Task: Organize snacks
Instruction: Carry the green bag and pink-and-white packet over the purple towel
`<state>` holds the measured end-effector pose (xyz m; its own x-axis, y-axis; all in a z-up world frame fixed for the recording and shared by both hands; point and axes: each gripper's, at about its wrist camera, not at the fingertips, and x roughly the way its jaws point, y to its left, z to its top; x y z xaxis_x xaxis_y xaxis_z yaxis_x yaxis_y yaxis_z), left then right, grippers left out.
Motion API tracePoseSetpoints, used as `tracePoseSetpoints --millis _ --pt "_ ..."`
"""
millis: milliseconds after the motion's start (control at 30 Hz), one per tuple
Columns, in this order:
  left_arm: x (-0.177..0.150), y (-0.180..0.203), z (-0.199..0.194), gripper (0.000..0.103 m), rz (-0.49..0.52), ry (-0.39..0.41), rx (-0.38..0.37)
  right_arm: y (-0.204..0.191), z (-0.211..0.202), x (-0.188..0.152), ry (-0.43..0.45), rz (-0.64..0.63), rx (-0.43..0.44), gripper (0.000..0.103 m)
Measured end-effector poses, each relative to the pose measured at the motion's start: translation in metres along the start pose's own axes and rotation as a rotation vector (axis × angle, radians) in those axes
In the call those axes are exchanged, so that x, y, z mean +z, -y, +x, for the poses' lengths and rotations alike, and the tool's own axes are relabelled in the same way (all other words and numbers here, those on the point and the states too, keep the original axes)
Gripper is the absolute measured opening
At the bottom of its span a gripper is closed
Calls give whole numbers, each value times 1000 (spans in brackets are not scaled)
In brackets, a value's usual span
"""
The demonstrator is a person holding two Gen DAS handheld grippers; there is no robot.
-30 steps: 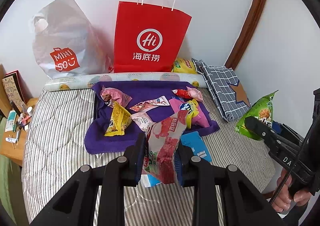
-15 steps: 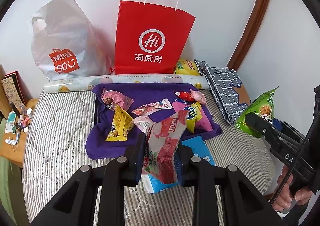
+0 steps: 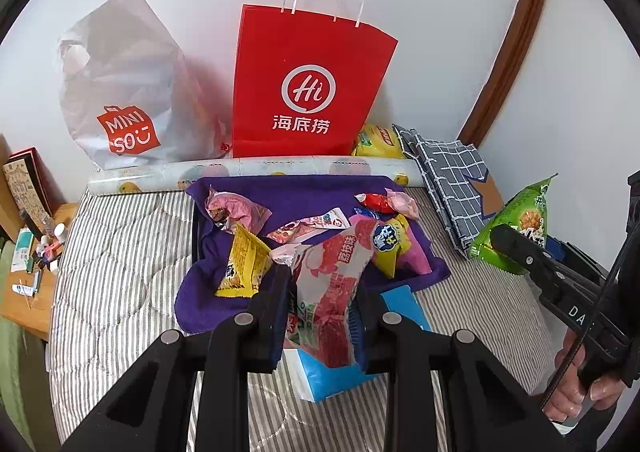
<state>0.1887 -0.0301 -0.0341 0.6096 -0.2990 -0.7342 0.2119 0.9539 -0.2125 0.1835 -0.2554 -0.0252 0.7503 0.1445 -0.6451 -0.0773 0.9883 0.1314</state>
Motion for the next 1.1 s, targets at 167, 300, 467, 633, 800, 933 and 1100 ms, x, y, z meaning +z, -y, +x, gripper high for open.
tracePoseSetpoints --millis 167,300,467,633,800,933,1100 --pt "5 -3 5 25 1 -2 3 2 5 6 1 0 0 49" --pt "9 -7 10 25 1 -5 6 3 14 13 0 4 0 49" --pt "14 -13 16 25 -5 -9 9 4 24 17 -3 4 1 49" --pt "19 -20 24 25 -7 -13 13 2 33 19 -8 2 5 49" --pt "25 -25 34 25 -5 -20 17 1 43 21 -14 -5 8 49" --pt "29 -28 41 25 -8 -21 17 1 53 24 -21 -10 11 49" --pt "35 -35 53 25 -19 -28 18 2 66 27 -31 -12 13 49"
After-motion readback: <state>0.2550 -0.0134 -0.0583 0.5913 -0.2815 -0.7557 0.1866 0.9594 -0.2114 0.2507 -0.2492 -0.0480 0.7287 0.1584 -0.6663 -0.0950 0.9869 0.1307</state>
